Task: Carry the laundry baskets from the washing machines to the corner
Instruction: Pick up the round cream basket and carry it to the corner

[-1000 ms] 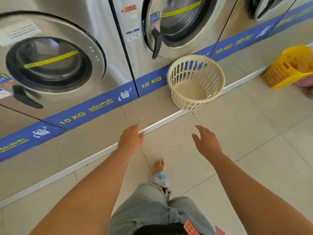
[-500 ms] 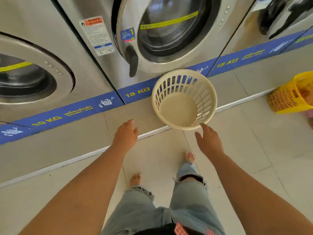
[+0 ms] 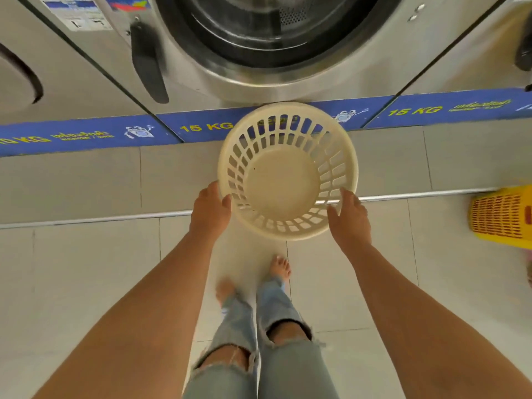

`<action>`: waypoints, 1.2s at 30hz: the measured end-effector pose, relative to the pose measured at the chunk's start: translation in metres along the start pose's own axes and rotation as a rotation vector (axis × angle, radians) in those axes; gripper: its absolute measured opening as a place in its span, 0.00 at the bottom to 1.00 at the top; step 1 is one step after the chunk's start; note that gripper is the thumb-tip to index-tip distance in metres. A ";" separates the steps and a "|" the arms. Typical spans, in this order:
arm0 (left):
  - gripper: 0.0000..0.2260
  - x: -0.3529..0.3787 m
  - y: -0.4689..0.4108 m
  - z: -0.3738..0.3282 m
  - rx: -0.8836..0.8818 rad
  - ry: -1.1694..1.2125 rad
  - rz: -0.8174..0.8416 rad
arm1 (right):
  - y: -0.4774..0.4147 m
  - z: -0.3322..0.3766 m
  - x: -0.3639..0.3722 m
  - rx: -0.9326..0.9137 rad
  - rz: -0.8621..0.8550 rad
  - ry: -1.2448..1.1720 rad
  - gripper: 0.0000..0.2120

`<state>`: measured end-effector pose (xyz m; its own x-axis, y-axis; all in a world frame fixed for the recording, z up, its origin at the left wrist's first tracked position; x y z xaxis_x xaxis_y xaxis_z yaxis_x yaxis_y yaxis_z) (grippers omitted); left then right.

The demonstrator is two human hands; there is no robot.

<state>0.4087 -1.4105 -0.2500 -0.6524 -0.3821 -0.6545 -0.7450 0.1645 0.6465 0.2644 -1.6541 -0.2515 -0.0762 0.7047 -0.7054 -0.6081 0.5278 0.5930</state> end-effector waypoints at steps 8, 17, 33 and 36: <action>0.23 0.051 -0.071 0.016 -0.008 0.031 -0.086 | -0.097 -0.036 0.026 0.028 -0.084 0.032 0.25; 0.25 0.079 -0.133 0.041 0.059 0.091 -0.144 | -0.169 -0.068 0.032 -0.073 -0.165 0.071 0.27; 0.25 0.067 -0.113 0.065 -0.032 0.187 -0.316 | -0.139 -0.050 0.043 -0.116 -0.149 -0.074 0.33; 0.24 0.054 -0.085 0.086 -0.071 0.204 -0.356 | -0.114 -0.032 0.050 -0.164 -0.124 -0.062 0.33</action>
<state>0.4246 -1.3666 -0.3740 -0.3094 -0.5770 -0.7559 -0.9030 -0.0709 0.4238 0.3043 -1.6943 -0.3667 0.0531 0.6694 -0.7410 -0.7308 0.5317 0.4280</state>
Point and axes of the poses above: each hand's wrist, its own y-axis away from the middle knuckle, its own x-axis out of the palm, z = x × y, the point moved 1 cm from there along -y, towards the middle knuckle, and after that the axes turned 7 degrees about z, right-handed, at the moved point
